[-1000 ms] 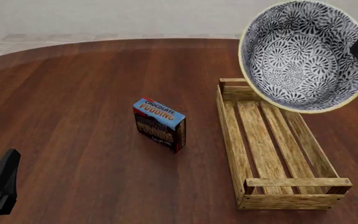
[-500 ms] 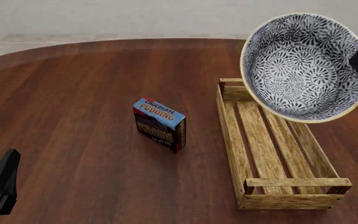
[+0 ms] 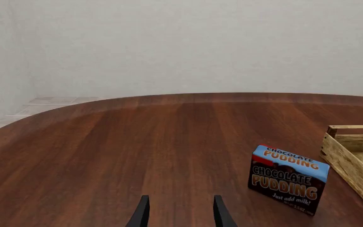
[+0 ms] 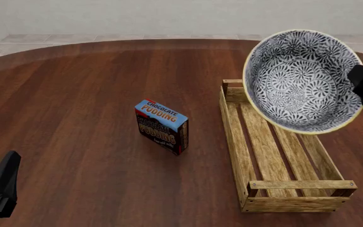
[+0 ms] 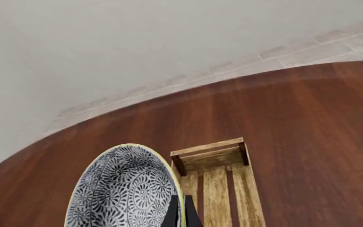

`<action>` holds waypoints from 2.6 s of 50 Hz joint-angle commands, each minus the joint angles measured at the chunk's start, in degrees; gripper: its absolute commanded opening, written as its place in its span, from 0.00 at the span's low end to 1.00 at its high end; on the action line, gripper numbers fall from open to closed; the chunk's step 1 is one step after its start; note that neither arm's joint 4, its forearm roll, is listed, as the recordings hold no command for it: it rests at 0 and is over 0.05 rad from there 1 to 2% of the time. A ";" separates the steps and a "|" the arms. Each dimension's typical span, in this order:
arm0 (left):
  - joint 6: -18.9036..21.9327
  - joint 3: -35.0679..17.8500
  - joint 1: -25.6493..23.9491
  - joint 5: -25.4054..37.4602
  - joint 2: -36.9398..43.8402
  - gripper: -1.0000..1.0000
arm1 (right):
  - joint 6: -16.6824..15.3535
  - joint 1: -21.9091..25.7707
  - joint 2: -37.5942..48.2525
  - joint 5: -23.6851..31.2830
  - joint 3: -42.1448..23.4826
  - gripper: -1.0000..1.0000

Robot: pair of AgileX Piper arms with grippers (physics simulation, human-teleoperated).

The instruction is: Pick up the bowl on the left and put it in the tray.

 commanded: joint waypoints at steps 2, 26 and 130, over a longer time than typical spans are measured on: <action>0.00 0.00 0.00 0.00 0.00 1.00 | 0.33 -1.27 -0.28 -0.64 1.40 0.00; 0.00 0.00 0.00 0.00 0.00 1.00 | 2.41 -3.33 2.12 -3.87 3.86 0.00; 0.00 0.00 0.00 0.00 0.00 1.00 | 8.82 -5.12 3.86 -7.71 11.27 0.00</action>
